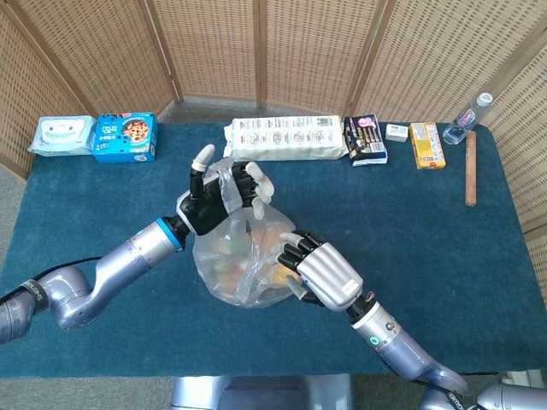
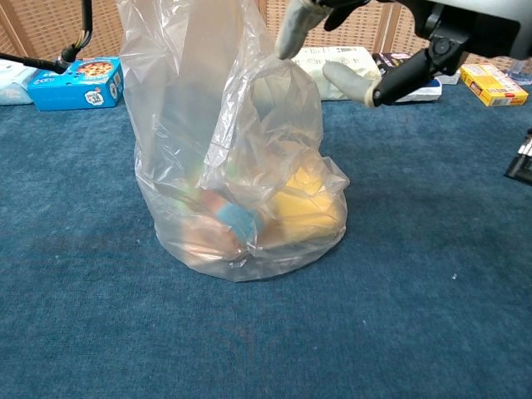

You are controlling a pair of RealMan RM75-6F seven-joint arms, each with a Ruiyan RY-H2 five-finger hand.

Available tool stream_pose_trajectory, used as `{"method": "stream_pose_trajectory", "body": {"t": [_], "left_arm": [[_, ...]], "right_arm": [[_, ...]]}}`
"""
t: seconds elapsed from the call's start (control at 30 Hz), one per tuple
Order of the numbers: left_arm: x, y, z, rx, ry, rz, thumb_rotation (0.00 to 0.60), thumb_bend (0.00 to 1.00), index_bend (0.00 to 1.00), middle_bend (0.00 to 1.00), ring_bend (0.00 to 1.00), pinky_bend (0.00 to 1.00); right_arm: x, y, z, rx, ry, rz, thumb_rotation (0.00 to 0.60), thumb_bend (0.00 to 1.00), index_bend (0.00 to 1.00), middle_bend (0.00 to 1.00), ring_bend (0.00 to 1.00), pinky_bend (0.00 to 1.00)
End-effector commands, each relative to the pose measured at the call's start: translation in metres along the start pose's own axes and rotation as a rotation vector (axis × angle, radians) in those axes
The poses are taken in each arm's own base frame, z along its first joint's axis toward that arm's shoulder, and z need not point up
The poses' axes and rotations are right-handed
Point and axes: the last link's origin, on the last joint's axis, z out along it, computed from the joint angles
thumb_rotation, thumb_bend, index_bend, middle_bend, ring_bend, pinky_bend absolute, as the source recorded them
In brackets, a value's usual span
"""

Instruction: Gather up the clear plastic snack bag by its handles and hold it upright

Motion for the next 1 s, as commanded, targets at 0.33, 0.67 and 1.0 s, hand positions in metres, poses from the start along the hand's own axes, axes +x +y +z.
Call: {"method": "stream_pose_trajectory", "body": {"t": [0.33, 0.67, 1.0], "left_arm": [[-0.005, -0.006, 0.008, 0.015, -0.005, -0.007, 0.000, 0.20, 0.46, 0.48, 0.45, 0.52], [-0.005, -0.007, 0.010, 0.017, -0.001, -0.019, 0.000, 0.20, 0.46, 0.48, 0.45, 0.52], [-0.006, -0.002, 0.008, -0.002, -0.005, -0.022, 0.000, 0.20, 0.46, 0.48, 0.45, 0.52]], "right_arm": [[0.001, -0.015, 0.020, 0.036, -0.032, -0.020, 0.600, 0.61, 0.31, 0.29, 0.19, 0.16], [-0.008, -0.019, 0.030, 0.034, -0.067, -0.057, 0.600, 0.62, 0.31, 0.29, 0.19, 0.16], [-0.018, -0.011, 0.029, 0.013, -0.099, -0.157, 0.600, 0.61, 0.30, 0.29, 0.18, 0.14]]}}
